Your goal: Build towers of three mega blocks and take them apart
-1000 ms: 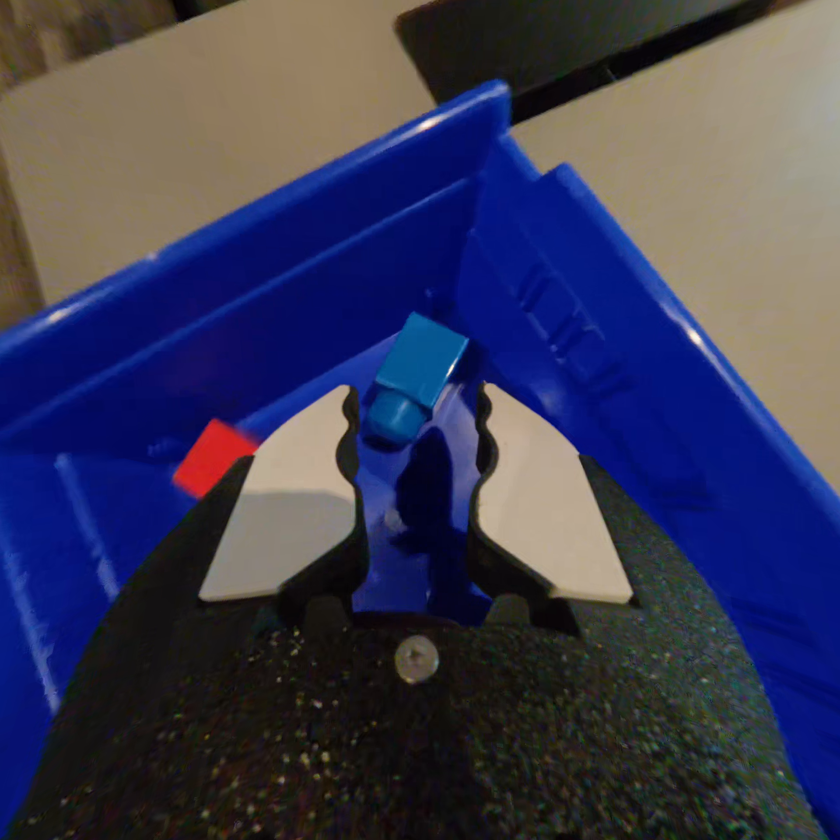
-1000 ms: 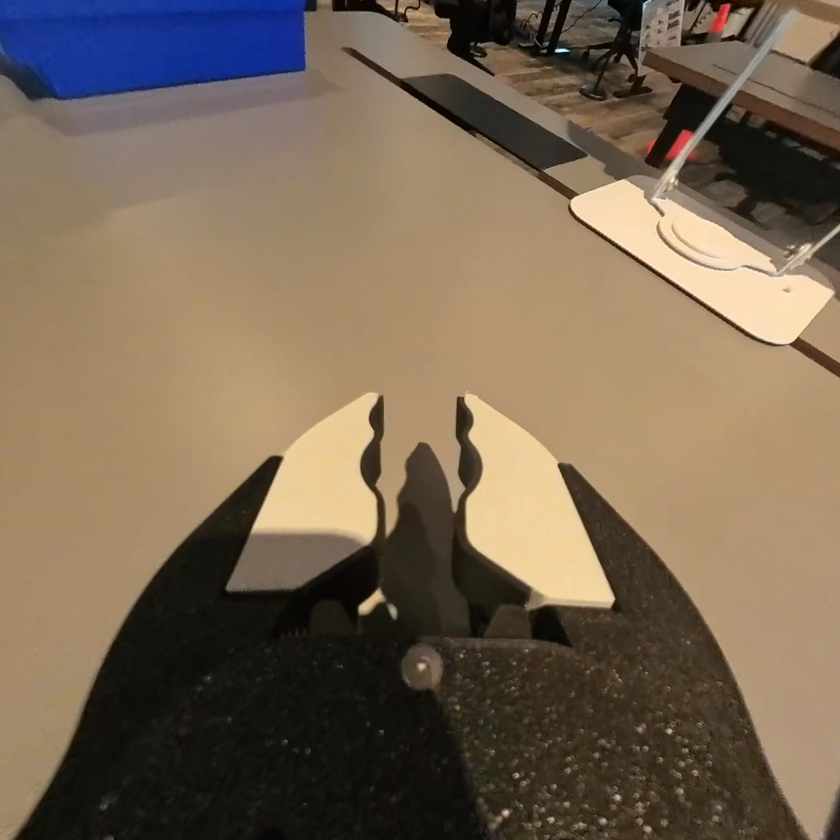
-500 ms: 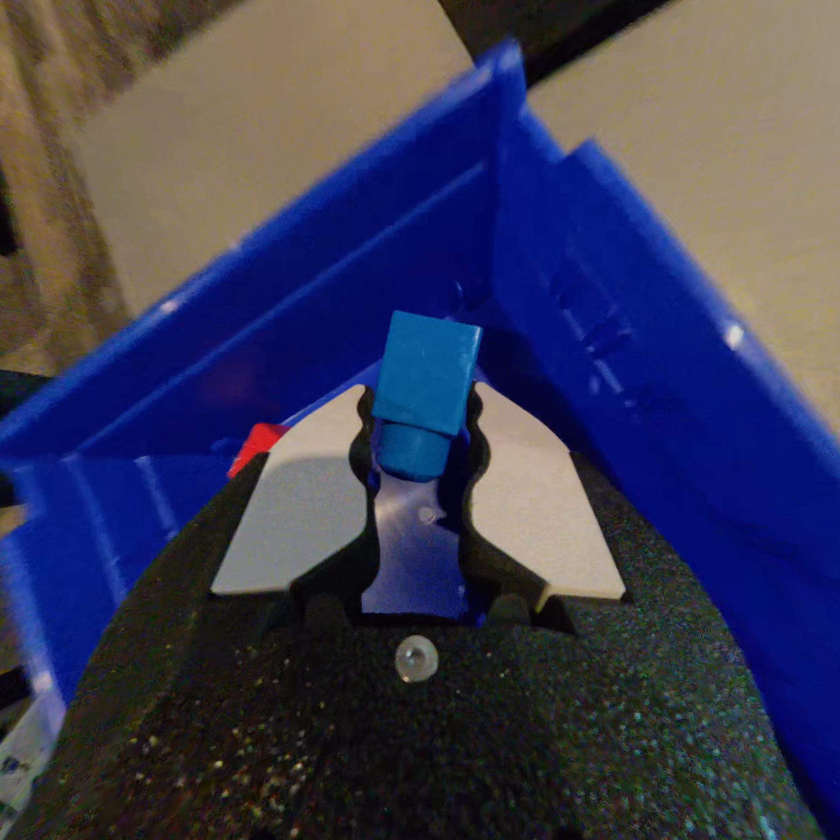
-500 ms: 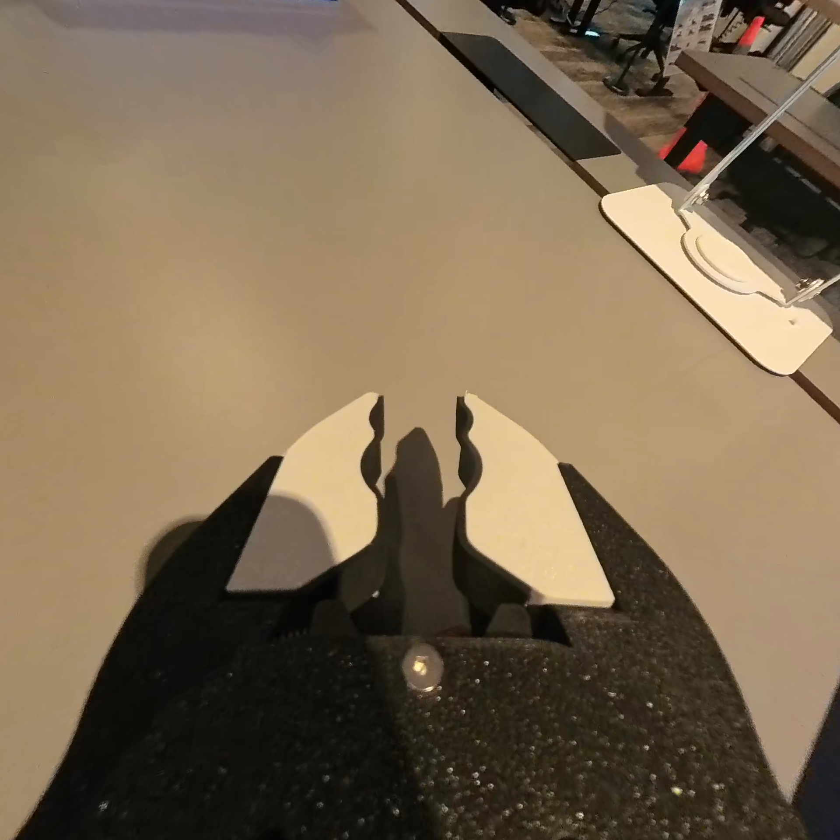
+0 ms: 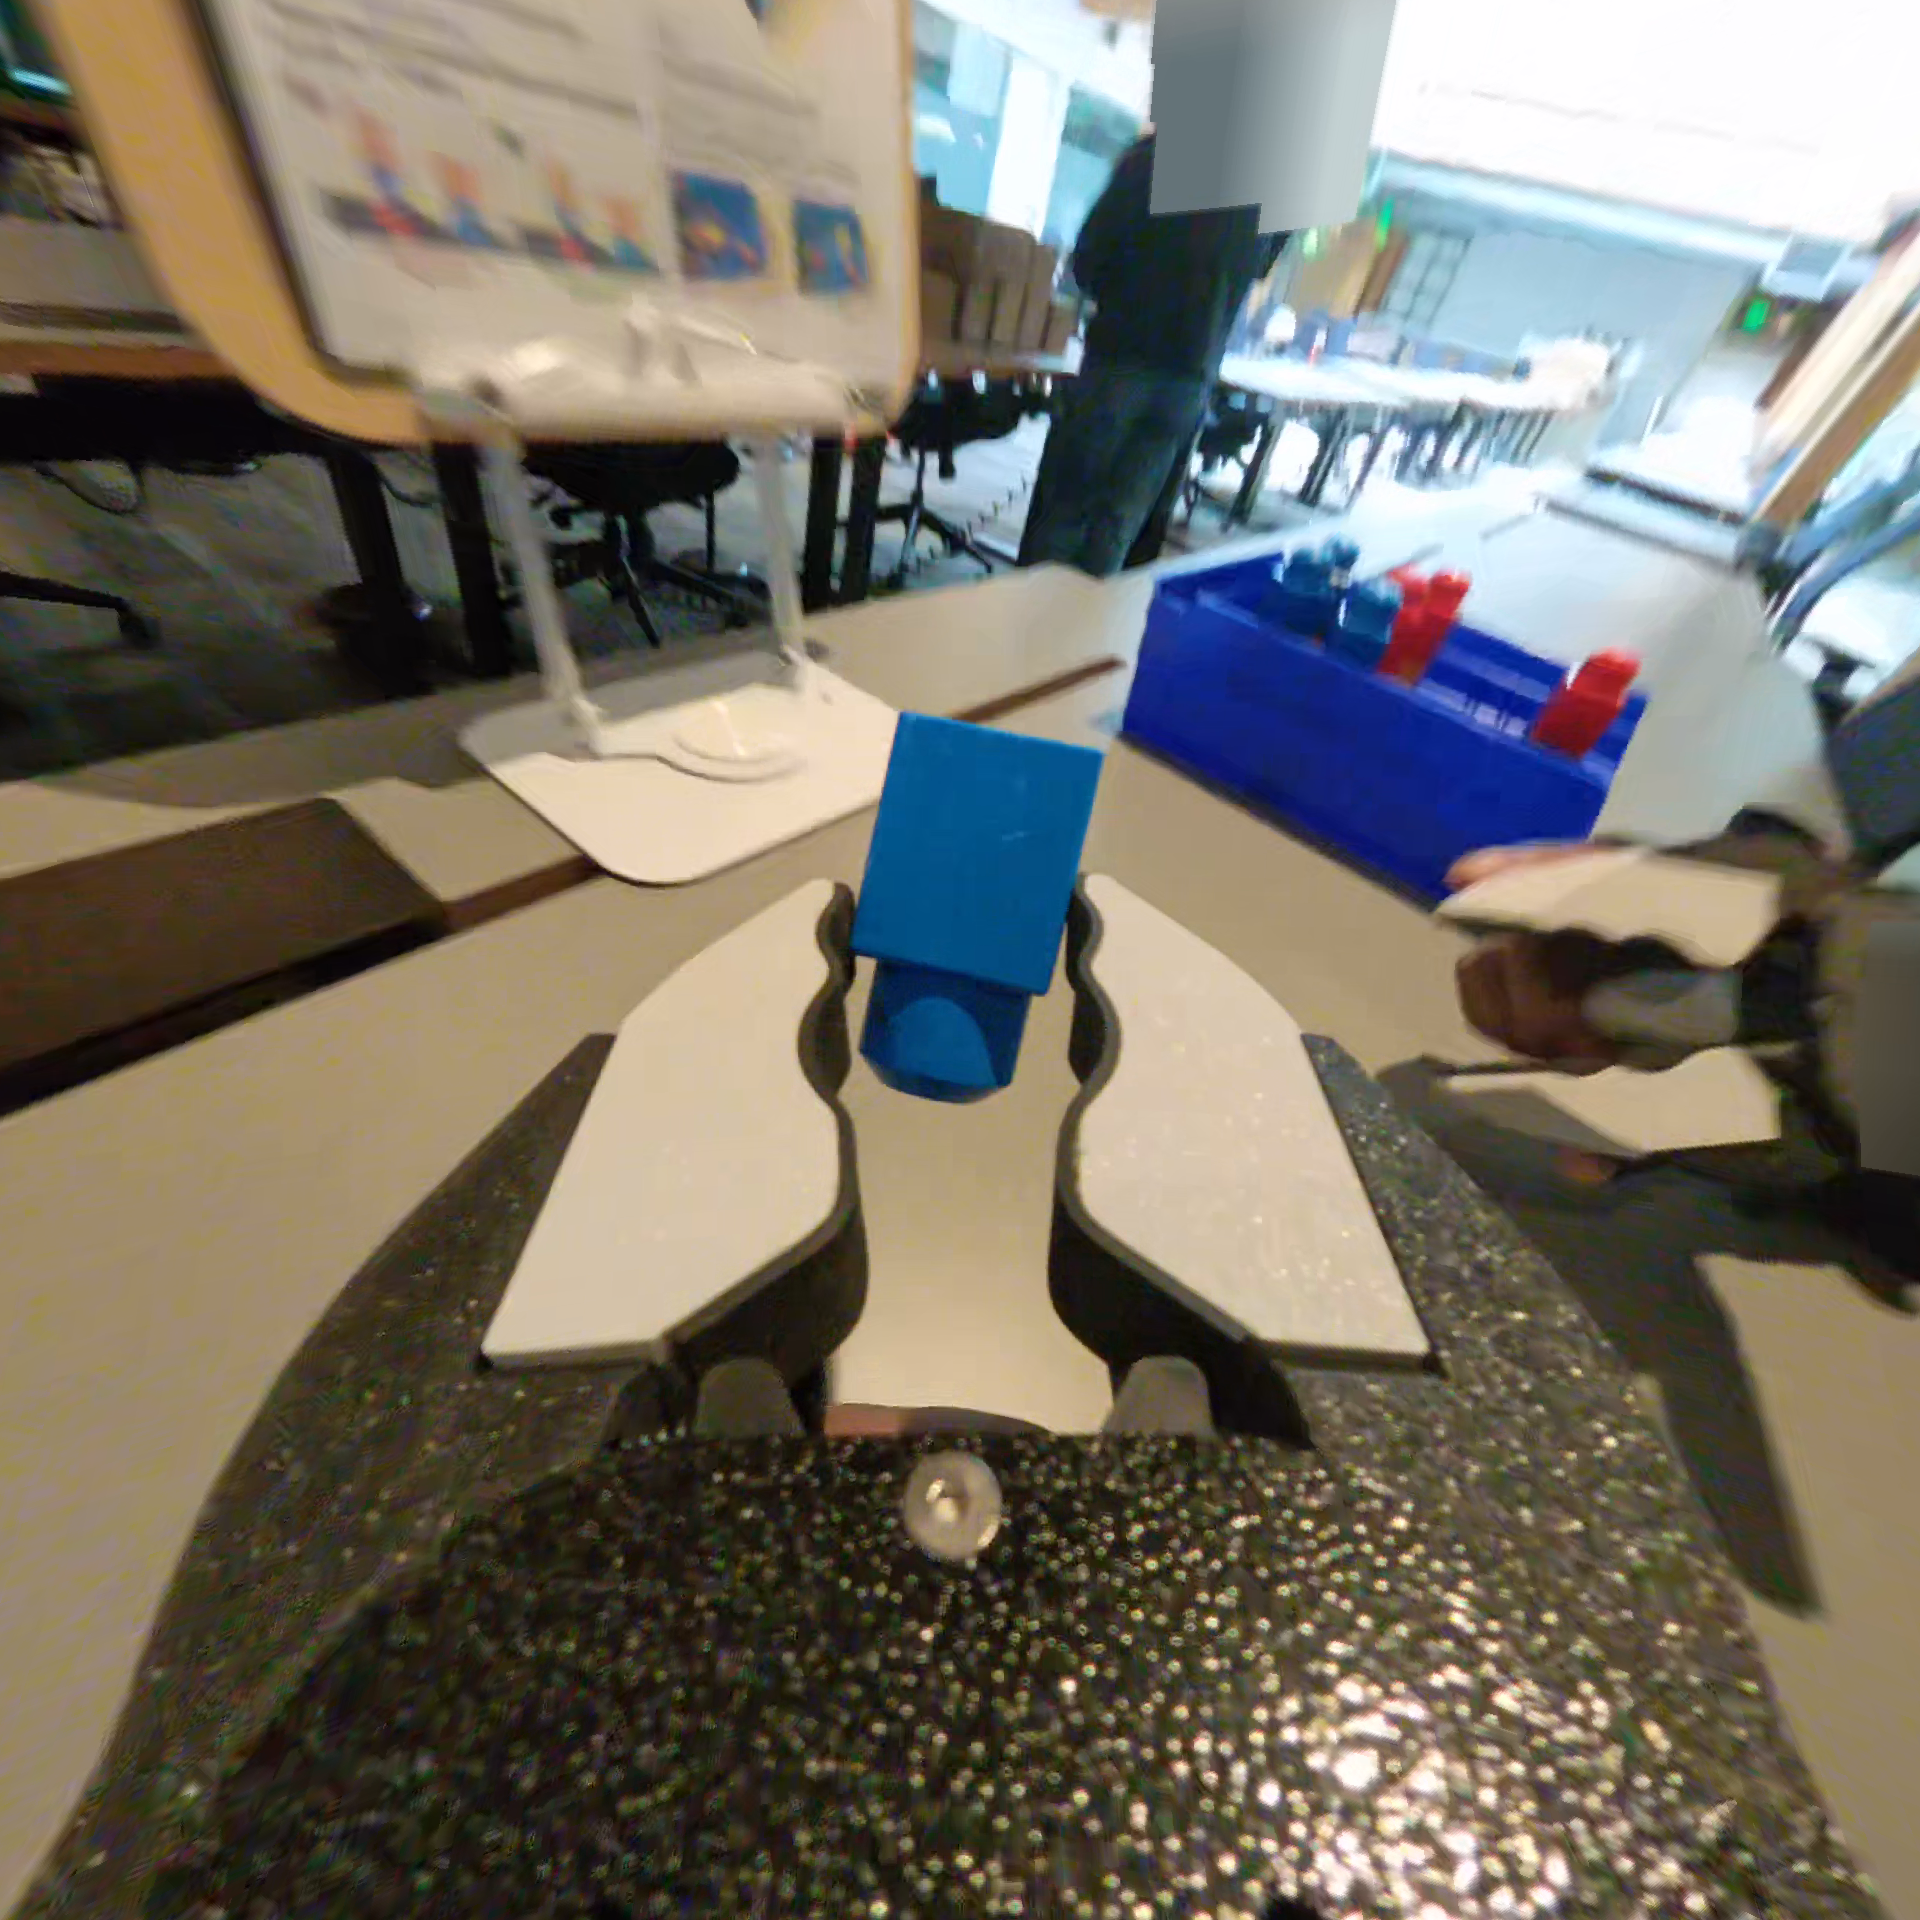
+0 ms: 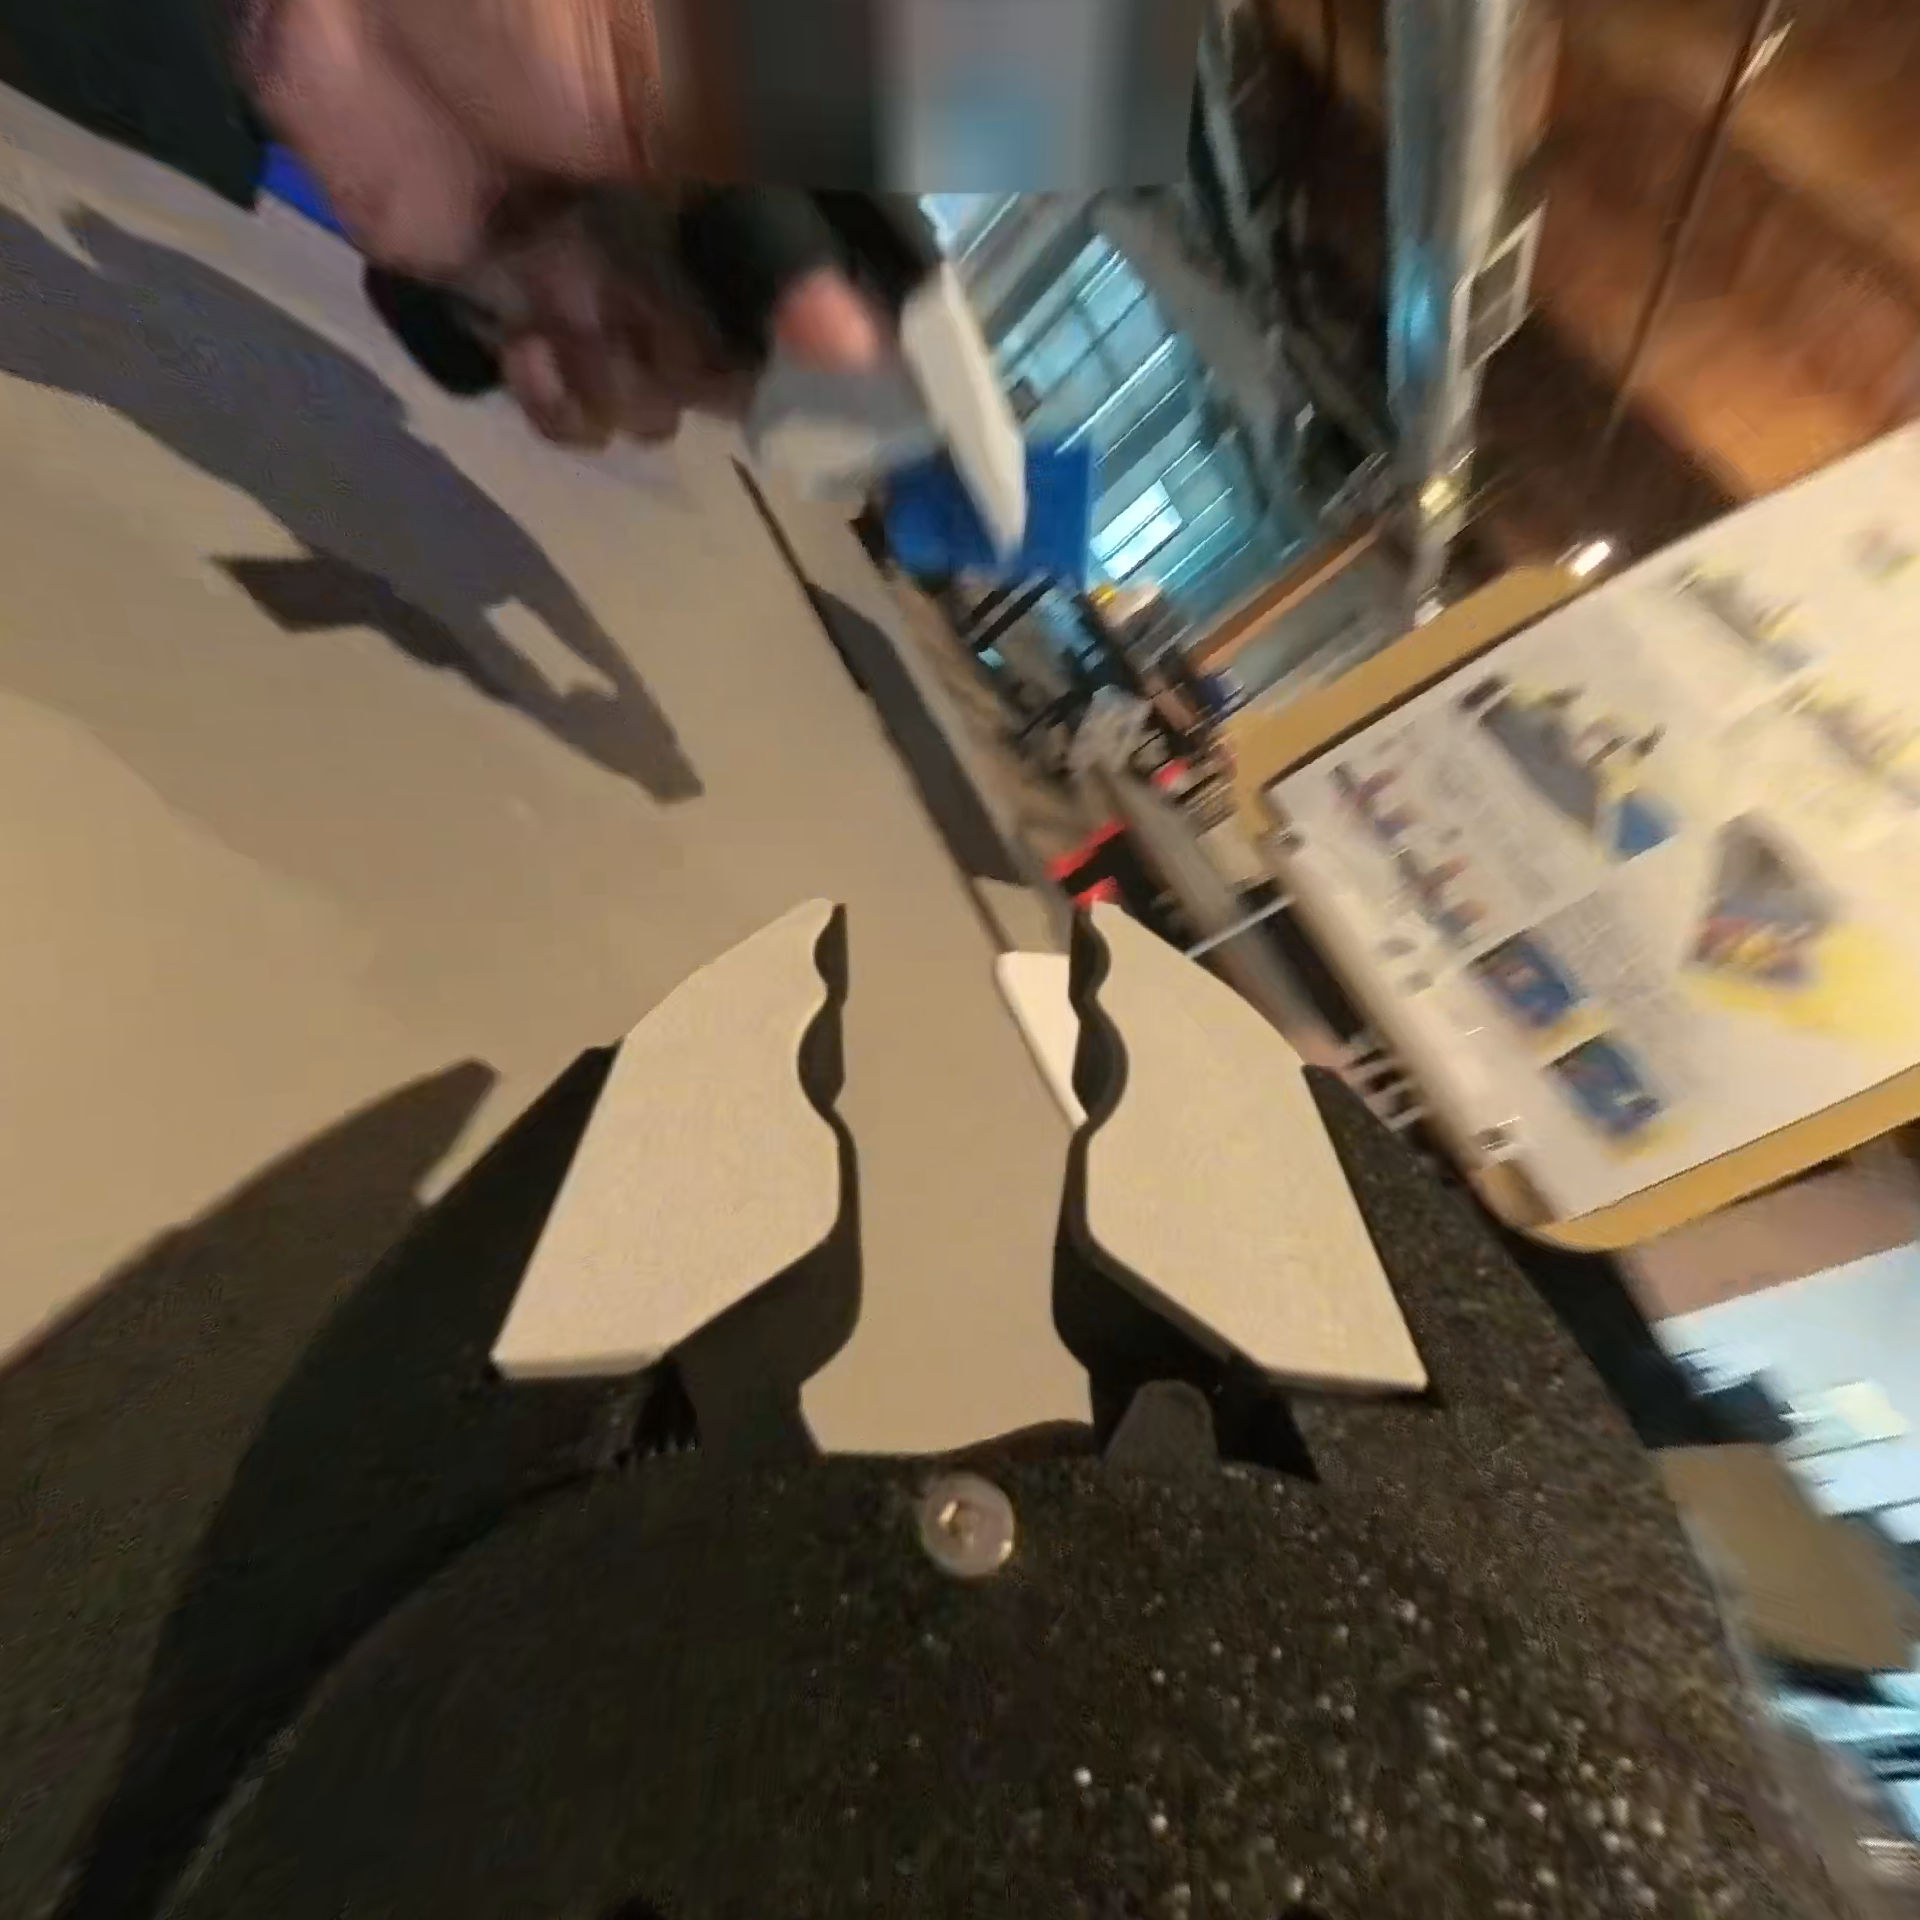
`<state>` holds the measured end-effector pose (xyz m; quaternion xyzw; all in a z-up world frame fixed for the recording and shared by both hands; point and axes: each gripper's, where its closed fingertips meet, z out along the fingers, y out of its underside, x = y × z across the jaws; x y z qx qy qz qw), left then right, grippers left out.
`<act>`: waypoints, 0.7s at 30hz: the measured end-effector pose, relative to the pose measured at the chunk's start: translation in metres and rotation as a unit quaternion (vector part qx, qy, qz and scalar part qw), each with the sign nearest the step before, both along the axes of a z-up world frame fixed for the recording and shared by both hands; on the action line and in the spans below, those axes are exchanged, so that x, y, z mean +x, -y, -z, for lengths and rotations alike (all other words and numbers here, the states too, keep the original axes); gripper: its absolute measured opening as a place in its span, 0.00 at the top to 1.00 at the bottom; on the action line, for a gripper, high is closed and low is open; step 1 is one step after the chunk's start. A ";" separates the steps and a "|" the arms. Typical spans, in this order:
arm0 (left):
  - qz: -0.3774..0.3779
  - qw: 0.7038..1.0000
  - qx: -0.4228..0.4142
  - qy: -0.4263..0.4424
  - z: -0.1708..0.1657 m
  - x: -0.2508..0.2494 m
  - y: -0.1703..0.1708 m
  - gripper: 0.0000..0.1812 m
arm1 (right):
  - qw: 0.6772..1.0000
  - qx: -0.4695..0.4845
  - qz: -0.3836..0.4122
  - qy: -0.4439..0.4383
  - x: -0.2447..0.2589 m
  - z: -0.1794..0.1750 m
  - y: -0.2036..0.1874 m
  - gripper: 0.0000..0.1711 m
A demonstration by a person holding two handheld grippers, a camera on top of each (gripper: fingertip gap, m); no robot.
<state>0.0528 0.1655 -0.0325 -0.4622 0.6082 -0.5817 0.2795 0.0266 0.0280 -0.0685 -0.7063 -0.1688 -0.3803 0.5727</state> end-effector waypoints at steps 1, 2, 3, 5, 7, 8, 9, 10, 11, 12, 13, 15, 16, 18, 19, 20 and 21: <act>0.001 1.000 0.026 -0.009 0.019 0.009 0.020 0.79 | 0.999 0.003 0.006 0.049 0.001 -0.001 0.001 0.75; 0.001 0.998 0.058 -0.026 0.038 0.014 0.037 0.79 | 0.995 0.008 0.014 0.099 0.001 -0.001 0.003 0.75; 0.005 0.995 0.097 -0.030 0.052 0.017 0.053 0.79 | 0.989 0.013 0.022 0.149 0.001 0.000 0.007 0.76; 0.008 0.984 0.176 0.004 0.065 0.019 0.078 0.79 | 0.971 -0.004 0.022 0.237 -0.003 0.010 0.013 0.76; 0.018 0.974 0.223 0.027 0.070 0.018 0.100 0.79 | 0.956 -0.022 0.022 0.293 -0.005 0.015 0.017 0.76; 0.014 0.971 0.235 0.041 0.069 0.017 0.108 0.79 | 0.955 -0.019 0.023 0.296 -0.004 0.014 0.018 0.76; 0.006 0.968 0.245 0.058 0.067 0.017 0.112 0.79 | 0.960 -0.014 0.027 0.280 -0.002 0.012 0.018 0.75; 0.002 0.964 0.256 0.072 0.066 0.017 0.116 0.79 | 0.966 -0.007 0.032 0.256 0.001 0.009 0.018 0.73; -0.003 0.958 0.273 0.085 0.066 0.016 0.119 0.79 | 0.970 0.000 0.038 0.238 0.004 0.006 0.019 0.72; -0.010 0.951 0.292 0.097 0.067 0.016 0.119 0.79 | 0.972 0.004 0.043 0.230 0.006 0.004 0.020 0.72; -0.018 0.943 0.314 0.109 0.067 0.015 0.118 0.79 | 0.972 0.003 0.046 0.230 0.008 0.005 0.021 0.72; -0.033 0.922 0.359 0.140 0.063 0.014 0.116 0.79 | 0.973 -0.001 0.043 0.226 0.008 0.008 0.021 0.72; -0.036 0.909 0.384 0.159 0.061 0.012 0.115 0.79 | 0.976 -0.001 0.037 0.215 0.008 0.009 0.021 0.72; -0.035 0.874 0.440 0.204 0.056 0.008 0.118 0.79 | 0.986 0.010 0.015 0.164 0.004 0.011 0.020 0.73; -0.031 0.852 0.471 0.226 0.055 0.006 0.120 0.79 | 0.992 0.018 0.000 0.123 0.002 0.010 0.020 0.74; -0.027 0.830 0.500 0.245 0.055 0.003 0.122 0.78 | 0.997 0.028 -0.017 0.077 0.000 0.009 0.021 0.75; -0.024 0.811 0.523 0.261 0.055 0.001 0.123 0.79 | 0.998 0.038 -0.035 0.026 -0.002 0.008 0.021 0.75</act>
